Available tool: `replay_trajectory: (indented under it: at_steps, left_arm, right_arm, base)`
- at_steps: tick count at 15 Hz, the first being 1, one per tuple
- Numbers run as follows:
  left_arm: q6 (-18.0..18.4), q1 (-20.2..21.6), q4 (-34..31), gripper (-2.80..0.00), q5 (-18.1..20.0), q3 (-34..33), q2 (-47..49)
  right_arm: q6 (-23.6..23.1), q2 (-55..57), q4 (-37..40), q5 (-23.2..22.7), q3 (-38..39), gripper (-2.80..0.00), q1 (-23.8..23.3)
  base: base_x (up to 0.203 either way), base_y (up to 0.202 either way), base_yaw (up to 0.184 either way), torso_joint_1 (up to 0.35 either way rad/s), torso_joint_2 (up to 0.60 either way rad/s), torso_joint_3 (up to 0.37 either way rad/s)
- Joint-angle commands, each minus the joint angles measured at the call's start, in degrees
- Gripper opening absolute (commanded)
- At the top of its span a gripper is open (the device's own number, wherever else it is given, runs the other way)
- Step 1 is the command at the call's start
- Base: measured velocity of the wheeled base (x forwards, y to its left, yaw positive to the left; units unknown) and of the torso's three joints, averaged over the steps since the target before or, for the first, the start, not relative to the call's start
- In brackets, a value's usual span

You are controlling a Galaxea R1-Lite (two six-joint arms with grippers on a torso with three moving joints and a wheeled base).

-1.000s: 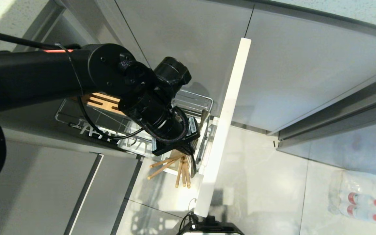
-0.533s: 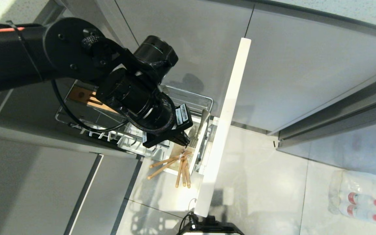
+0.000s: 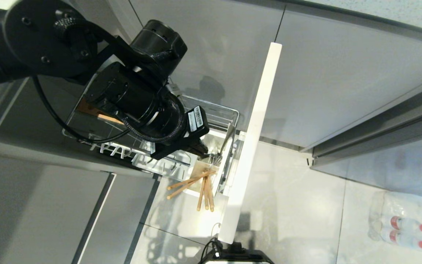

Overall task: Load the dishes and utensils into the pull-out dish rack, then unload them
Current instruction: Take the spoon out of the cupboard

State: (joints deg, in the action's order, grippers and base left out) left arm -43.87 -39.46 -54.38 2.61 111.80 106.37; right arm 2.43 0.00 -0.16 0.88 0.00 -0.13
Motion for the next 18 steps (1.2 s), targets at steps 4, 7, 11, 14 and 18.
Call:
replay_trajectory:
  at_steps: [4, 7, 11, 14, 18]
  left_arm:
    - [-0.2, 0.0, -0.5, -2.80, 0.1, -0.1, 1.0]
    - [-0.2, 0.0, -0.6, 0.00, 0.2, -0.1, 1.2]
    - [-0.4, 0.0, -0.6, 0.00, 0.3, -0.1, 3.1]
    - [-0.4, 0.0, -0.5, 0.00, 0.4, -0.1, 4.6]
    - [-0.5, 0.1, -0.3, 0.00, 0.7, 0.0, 6.4]
  right_arm:
    - [0.0, 0.1, 0.0, 0.0, 0.0, -2.80, 0.0]
    - [0.0, 0.1, 0.0, 0.0, 0.0, -2.80, 0.0]
    - [0.0, 0.1, 0.0, 0.0, 0.0, -2.80, 0.0]
    - [0.0, 0.1, 0.0, 0.0, 0.0, -2.80, 0.0]
    - [0.0, 0.1, 0.0, 0.0, 0.0, -2.80, 0.0]
  base:
    - [0.000, 0.000, 0.000, 0.000, 0.00, 0.000]
    - [0.000, 0.000, 0.000, 0.000, 0.00, 0.000]
    - [0.000, 0.000, 0.000, 0.000, 0.00, 0.000]
    - [0.000, 0.000, 0.000, 0.000, 0.00, 0.000]
    - [0.000, 0.000, 0.000, 0.000, 0.00, 0.000]
